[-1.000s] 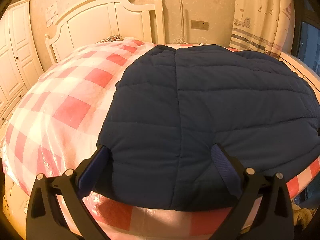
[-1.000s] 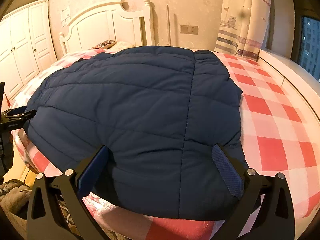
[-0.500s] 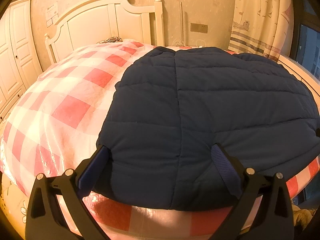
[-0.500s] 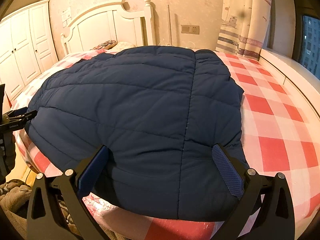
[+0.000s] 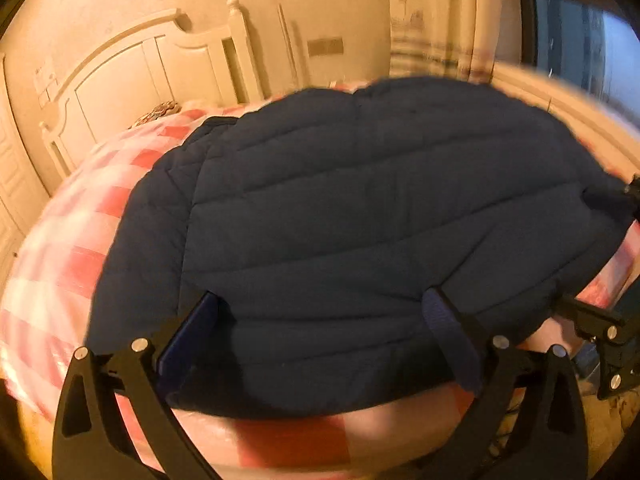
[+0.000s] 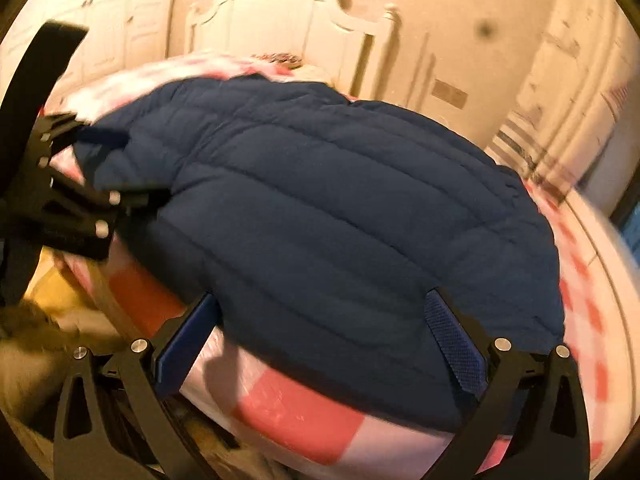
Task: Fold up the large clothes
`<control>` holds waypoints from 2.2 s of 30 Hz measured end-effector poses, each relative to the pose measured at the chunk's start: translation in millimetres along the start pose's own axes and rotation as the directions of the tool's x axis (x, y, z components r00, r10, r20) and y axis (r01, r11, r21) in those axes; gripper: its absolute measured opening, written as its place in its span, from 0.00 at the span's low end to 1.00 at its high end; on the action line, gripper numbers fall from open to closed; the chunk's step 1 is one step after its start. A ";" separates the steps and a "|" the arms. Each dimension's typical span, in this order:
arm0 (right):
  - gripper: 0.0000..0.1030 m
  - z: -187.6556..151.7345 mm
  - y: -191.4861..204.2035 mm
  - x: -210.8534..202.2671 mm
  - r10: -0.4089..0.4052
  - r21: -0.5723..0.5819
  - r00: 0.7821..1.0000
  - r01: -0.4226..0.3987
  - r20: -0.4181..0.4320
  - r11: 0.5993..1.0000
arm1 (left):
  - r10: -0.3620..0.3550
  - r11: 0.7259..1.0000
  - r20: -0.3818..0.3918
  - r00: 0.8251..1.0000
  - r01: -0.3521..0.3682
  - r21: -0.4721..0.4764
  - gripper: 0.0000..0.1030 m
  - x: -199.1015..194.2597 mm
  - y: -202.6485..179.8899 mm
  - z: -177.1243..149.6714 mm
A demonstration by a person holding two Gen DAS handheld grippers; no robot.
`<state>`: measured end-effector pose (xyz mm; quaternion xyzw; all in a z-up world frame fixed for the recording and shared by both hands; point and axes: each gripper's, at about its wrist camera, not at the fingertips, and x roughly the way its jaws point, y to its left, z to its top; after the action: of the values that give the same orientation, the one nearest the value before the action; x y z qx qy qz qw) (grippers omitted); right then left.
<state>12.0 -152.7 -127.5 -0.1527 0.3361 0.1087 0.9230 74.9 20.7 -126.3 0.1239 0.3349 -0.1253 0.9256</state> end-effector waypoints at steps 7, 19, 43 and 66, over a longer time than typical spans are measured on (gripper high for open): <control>0.95 -44.1 -99.8 -66.3 0.087 0.460 0.986 -0.145 0.144 0.876 | -0.015 0.993 0.018 1.000 0.018 -0.120 0.98 -15.2 32.4 0.3; 0.93 -97.1 -136.8 -46.1 0.226 0.692 0.963 -0.263 0.146 0.672 | 0.102 0.963 -0.083 0.991 -0.119 -0.242 0.98 49.6 104.8 68.7; 0.40 -78.6 -169.8 4.7 0.071 0.829 0.890 -0.446 0.450 0.337 | 0.086 0.973 -0.076 0.993 -0.100 -0.208 0.98 76.0 102.5 69.5; 0.32 -89.6 -131.1 -131.2 -0.002 0.615 0.843 -0.391 0.538 0.685 | 0.111 0.992 -0.174 0.979 -0.098 0.085 0.98 129.6 -75.5 172.8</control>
<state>-99.2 -319.2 -79.5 0.2826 0.1165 0.1089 0.9459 249.3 -123.6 -92.9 0.1870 0.4043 -0.0775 0.8920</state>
